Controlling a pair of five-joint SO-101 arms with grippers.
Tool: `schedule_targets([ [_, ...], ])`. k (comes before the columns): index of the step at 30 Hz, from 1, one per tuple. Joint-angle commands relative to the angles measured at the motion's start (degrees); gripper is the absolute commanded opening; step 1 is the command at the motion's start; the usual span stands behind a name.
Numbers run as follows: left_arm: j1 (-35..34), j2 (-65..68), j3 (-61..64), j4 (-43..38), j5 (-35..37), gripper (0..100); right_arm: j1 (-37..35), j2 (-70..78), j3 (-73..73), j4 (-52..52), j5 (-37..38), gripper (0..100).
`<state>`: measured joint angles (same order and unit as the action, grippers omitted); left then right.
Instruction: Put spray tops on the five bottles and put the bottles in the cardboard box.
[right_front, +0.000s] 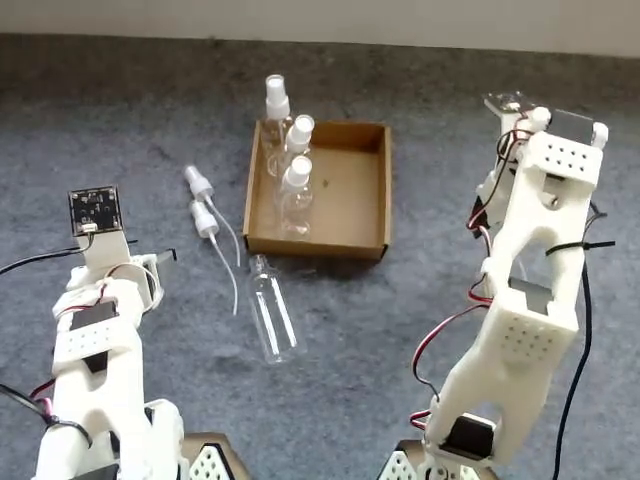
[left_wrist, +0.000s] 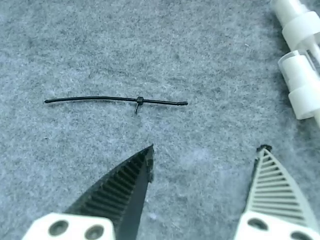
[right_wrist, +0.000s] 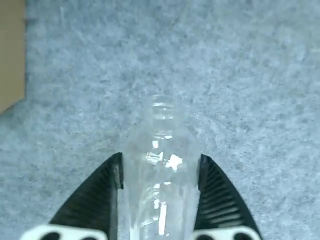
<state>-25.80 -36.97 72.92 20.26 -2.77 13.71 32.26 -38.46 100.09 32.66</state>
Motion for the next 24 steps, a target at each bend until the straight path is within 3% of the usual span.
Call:
schedule_targets([
  [1, 0.84, -0.04, -3.74, -0.18, 0.35, 29, 0.13, -1.36, -3.12, 1.10, -0.70, 2.2],
  [4, 2.42, 0.13, -12.26, 10.64, 0.44, 29, -0.92, -1.36, -3.12, 1.10, -0.53, 2.2],
  [8, 9.45, 4.97, -28.79, 25.58, 0.44, 28, -2.77, -1.36, -3.12, 1.10, -0.44, 2.2],
  [12, 12.97, 16.13, -46.64, 34.81, 6.33, 18, -3.65, -1.19, -3.12, 1.01, -0.35, 2.2],
  [19, 13.05, 42.24, -66.95, 37.71, 19.52, 16, -2.77, -0.92, -3.03, 0.84, 2.81, 2.2],
  [24, 15.25, 55.69, -74.51, 37.89, 22.86, 16, -2.33, -1.10, -3.30, 0.84, 2.90, 2.2],
])
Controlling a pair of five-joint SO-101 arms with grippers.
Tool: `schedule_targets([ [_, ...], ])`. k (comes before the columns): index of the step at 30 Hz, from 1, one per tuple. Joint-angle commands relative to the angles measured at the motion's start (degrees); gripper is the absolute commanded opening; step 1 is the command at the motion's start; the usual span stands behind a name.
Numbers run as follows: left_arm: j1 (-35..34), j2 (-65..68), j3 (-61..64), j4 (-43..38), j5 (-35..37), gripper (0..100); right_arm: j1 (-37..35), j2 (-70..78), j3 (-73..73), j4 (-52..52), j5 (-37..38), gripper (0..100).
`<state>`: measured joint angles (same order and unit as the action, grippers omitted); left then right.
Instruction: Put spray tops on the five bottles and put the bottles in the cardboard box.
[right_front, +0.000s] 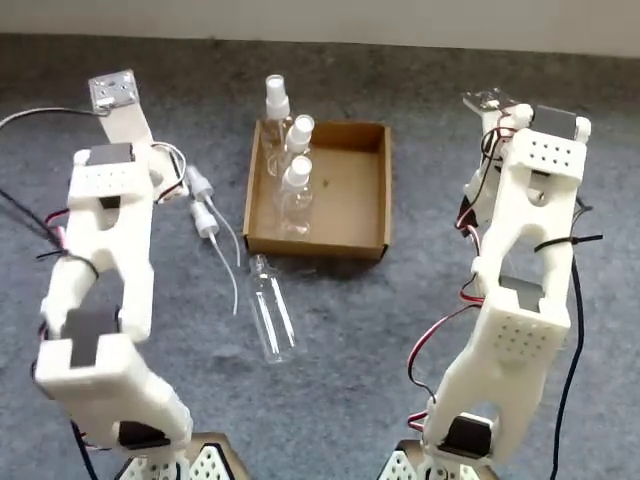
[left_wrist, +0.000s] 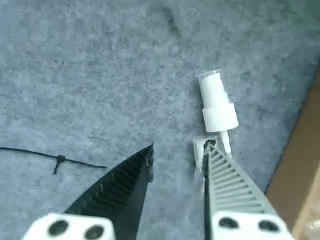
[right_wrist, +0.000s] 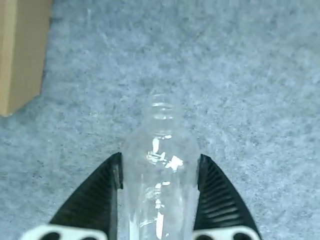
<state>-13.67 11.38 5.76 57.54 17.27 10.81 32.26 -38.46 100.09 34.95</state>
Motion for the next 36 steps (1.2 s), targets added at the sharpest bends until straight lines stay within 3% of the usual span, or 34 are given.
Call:
schedule_targets([
  [1, 3.65, 8.66, -7.87, 0.62, 3.16, 16, 0.57, -1.10, -3.12, 0.84, 0.62, 2.2],
  [17, 6.37, 11.56, -9.80, 6.68, 3.96, 16, 0.40, -0.92, -3.03, 0.84, 0.62, 2.2],
  [29, 6.55, 12.00, -5.49, 6.59, 3.87, 15, 0.48, -1.01, -3.03, 0.84, 0.62, 2.2],
  [36, 4.09, 11.47, -5.05, 7.03, 3.69, 1, 0.57, -1.19, -3.03, 1.01, 0.62, 2.2],
])
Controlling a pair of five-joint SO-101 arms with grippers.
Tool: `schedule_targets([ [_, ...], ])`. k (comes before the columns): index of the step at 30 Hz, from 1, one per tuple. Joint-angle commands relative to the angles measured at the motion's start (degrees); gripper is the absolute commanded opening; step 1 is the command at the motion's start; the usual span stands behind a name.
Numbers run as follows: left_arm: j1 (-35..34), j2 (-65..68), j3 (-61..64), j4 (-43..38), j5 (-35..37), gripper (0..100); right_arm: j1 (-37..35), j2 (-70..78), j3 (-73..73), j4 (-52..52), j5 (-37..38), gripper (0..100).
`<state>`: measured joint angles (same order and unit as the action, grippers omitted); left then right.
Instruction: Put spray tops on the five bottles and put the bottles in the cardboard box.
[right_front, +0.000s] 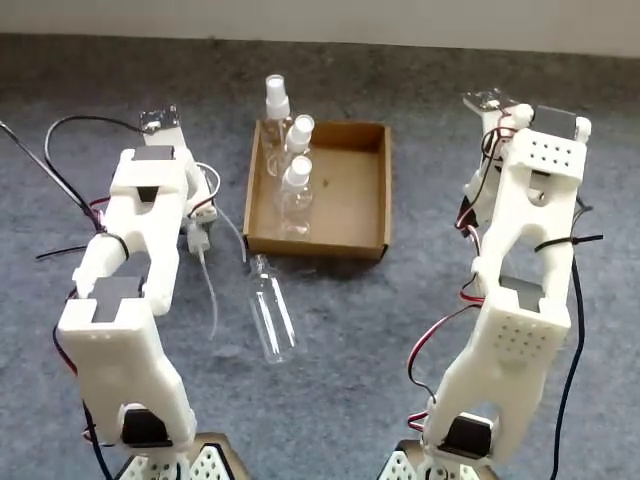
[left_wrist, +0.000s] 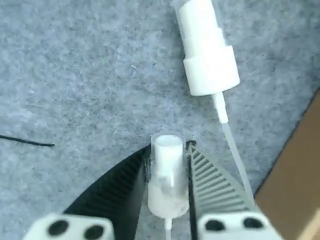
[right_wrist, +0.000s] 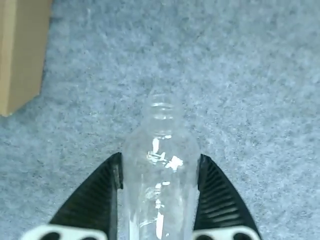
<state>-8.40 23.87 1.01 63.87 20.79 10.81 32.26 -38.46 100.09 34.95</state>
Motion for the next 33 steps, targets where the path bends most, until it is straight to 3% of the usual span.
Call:
schedule_targets([
  [1, -1.98, -1.10, -0.57, 0.70, 0.18, 0, 0.66, -1.19, -3.03, 1.01, 0.62, 2.2],
  [8, -6.81, -7.16, -2.15, 4.66, -2.90, 0, 0.66, -1.89, -3.03, 1.19, 0.18, 2.2],
  [17, -7.25, -31.78, -7.34, 17.49, -4.84, 0, -2.07, -20.09, 1.80, 1.10, -8.35, 2.2],
  [28, 3.03, -68.88, -8.66, 20.13, -10.11, 0, -21.23, -58.95, 29.67, -5.58, -18.81, 0.5],
  [33, 10.95, -77.76, -8.13, 12.40, -10.11, 0, -31.25, -75.21, 47.60, -17.36, -23.91, 0.5],
])
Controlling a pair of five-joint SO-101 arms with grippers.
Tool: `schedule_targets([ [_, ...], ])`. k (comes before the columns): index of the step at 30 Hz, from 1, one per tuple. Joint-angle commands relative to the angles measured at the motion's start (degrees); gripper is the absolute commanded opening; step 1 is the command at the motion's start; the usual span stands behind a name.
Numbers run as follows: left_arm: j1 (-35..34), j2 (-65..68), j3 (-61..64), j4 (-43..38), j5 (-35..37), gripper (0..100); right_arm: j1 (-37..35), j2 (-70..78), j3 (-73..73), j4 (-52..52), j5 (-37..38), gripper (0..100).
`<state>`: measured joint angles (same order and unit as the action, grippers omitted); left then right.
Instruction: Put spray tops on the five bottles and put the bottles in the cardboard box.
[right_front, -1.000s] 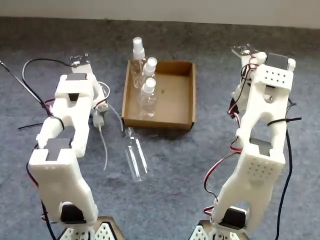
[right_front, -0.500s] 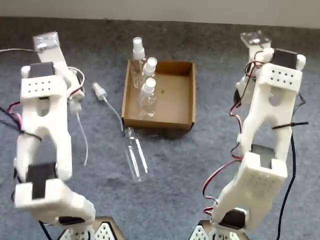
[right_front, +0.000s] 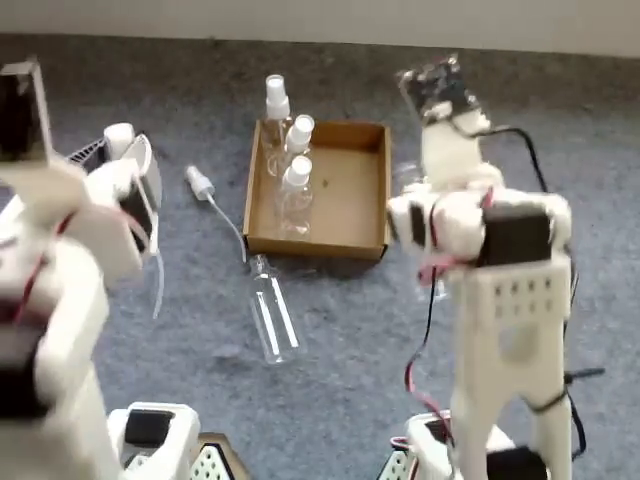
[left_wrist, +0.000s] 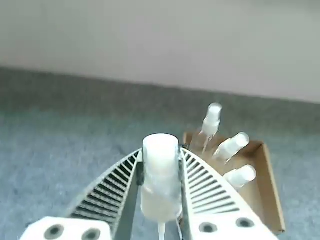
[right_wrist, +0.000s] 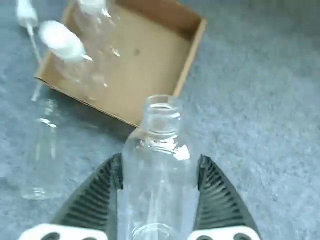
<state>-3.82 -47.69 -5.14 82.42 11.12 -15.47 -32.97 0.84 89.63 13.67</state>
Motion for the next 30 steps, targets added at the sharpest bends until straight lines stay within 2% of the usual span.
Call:
schedule_targets([
  [1, 7.78, -6.55, -1.98, -7.91, -0.44, 0, -6.99, -12.97, 12.44, -9.89, -3.16, 0.5],
  [8, 14.11, -6.46, 0.84, -22.15, -0.44, 0, -17.54, -37.93, 44.44, -31.78, -3.52, 0.5],
  [12, 18.42, -6.37, 6.02, -33.14, -0.35, 1, -18.42, -52.53, 60.70, -39.43, -3.60, 0.5],
  [16, 25.98, -6.37, 11.74, -41.49, -0.26, 1, -18.33, -63.96, 72.04, -42.15, -3.60, 0.5],
  [22, 34.68, -6.37, 19.91, -49.23, -0.44, 1, -18.15, -72.66, 78.90, -42.24, -6.95, 0.5],
  [30, 36.18, -6.37, 28.53, -54.42, -0.44, 1, -18.07, -72.31, 78.90, -42.24, -8.00, 0.5],
])
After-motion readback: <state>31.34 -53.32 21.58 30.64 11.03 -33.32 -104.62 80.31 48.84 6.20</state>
